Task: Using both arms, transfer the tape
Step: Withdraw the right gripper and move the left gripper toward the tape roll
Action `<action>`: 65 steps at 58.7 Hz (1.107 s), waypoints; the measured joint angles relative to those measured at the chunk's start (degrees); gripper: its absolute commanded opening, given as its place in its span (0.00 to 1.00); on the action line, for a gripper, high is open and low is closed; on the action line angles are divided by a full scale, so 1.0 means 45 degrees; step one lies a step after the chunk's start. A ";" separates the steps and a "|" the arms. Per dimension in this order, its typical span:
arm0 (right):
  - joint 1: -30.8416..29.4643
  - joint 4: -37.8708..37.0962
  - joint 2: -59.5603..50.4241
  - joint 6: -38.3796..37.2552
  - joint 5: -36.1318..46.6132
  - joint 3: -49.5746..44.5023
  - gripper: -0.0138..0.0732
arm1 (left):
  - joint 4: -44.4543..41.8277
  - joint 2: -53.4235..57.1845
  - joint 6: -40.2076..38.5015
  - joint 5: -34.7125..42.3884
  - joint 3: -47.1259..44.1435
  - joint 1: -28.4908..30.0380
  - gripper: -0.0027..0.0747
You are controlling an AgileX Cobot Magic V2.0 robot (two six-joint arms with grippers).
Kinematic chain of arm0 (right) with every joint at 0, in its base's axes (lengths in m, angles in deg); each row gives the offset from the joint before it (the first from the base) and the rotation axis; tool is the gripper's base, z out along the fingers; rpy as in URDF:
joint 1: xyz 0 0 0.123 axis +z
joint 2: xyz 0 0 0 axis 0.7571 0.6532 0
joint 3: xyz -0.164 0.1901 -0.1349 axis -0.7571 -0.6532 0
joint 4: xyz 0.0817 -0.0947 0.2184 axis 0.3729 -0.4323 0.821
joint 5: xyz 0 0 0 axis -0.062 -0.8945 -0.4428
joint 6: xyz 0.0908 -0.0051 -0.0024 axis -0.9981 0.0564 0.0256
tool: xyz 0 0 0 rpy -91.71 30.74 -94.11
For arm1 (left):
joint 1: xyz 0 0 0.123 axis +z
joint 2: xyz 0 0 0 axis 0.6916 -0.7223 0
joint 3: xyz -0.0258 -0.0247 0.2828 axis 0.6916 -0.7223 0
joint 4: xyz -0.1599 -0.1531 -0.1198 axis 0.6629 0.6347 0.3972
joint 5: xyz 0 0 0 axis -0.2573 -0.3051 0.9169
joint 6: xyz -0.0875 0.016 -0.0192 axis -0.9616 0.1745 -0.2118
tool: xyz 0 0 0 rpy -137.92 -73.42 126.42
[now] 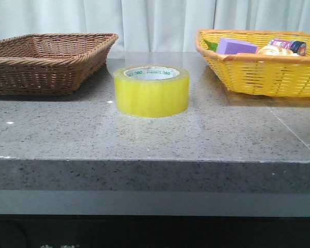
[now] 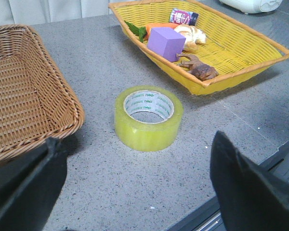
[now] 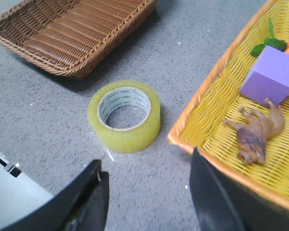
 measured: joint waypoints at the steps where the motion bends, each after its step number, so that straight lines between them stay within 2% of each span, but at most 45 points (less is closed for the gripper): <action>1: 0.0000 0.0000 -0.0284 0.0000 0.0000 -0.0183 0.63 | 0.0000 0.0000 0.0000 0.0000 0.0000 0.0000 0.81; 13: 0.0000 0.0000 -0.2545 0.0000 0.0000 -0.1474 0.63 | -0.0033 -0.0141 0.0000 -0.0207 0.0000 0.0000 0.81; 22: 0.0000 0.0000 -0.2991 0.0000 0.0000 -0.1706 0.63 | -0.0060 -0.0770 0.0541 -0.1133 0.0587 0.0000 0.81; 38: 0.0000 0.0000 -0.2991 0.0000 0.0000 -0.1734 0.63 | -0.0089 -0.3897 0.2840 -0.3317 0.3318 0.0000 0.81; 47: 0.0000 0.0000 -0.2991 0.0000 0.0000 -0.1734 0.63 | -0.0007 -0.5979 0.3323 -0.4682 0.5066 0.0000 0.81; 65: 0.0000 0.0000 -0.2991 0.0000 0.0000 -0.1734 0.63 | 0.1590 -0.9918 0.5725 -0.6690 0.8751 0.0000 0.81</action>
